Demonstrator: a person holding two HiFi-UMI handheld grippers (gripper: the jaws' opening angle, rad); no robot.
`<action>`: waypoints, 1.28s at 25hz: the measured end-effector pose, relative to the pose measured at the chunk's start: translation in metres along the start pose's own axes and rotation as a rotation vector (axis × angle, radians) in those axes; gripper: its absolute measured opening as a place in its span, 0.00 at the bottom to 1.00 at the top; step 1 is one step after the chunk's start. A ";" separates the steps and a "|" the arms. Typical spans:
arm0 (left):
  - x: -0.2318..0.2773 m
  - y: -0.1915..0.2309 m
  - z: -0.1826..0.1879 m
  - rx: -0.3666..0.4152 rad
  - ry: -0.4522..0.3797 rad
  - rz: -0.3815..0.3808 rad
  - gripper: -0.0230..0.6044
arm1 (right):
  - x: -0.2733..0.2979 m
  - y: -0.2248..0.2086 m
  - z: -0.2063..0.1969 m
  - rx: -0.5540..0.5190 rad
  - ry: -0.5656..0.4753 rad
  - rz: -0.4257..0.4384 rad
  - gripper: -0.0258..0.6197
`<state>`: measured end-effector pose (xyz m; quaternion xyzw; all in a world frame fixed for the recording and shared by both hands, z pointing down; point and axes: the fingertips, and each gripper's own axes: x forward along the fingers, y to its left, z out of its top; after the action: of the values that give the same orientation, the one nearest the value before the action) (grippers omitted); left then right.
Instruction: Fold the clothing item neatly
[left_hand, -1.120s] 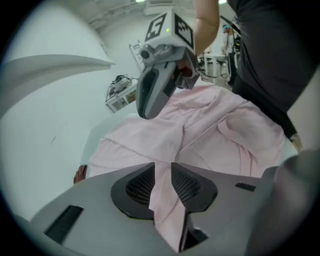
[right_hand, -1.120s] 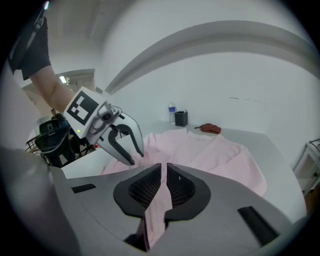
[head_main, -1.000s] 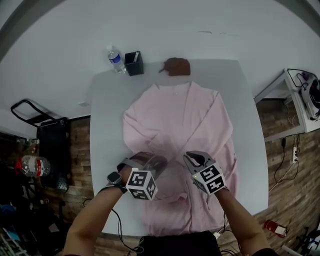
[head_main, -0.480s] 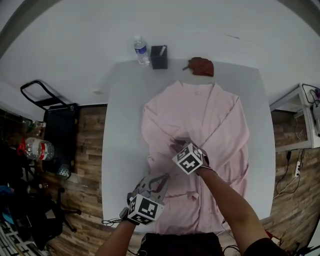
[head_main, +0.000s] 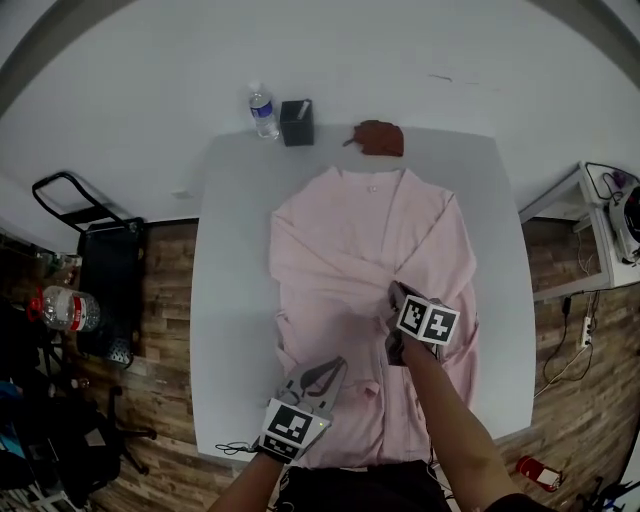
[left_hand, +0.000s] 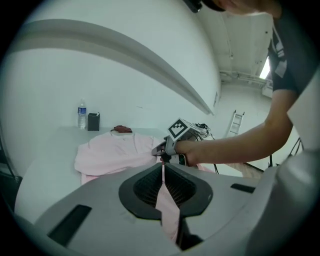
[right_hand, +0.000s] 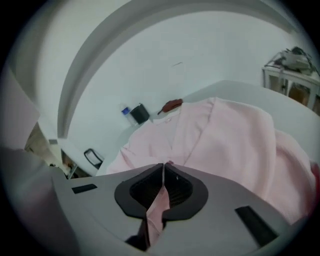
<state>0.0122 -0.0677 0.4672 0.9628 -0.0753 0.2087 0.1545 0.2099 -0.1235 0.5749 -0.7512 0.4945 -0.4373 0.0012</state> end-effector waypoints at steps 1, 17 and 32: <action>0.002 -0.006 -0.002 0.004 0.005 0.004 0.06 | -0.006 -0.007 0.003 0.028 -0.026 0.006 0.08; -0.032 -0.035 -0.068 -0.383 -0.062 0.196 0.07 | -0.055 -0.045 -0.013 -0.268 0.092 0.171 0.24; -0.126 -0.089 -0.151 -0.265 -0.047 0.161 0.05 | -0.278 -0.001 -0.137 -0.415 0.061 0.553 0.24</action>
<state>-0.1396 0.0761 0.5202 0.9294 -0.1828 0.1858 0.2612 0.0849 0.1428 0.4773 -0.5597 0.7574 -0.3329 -0.0478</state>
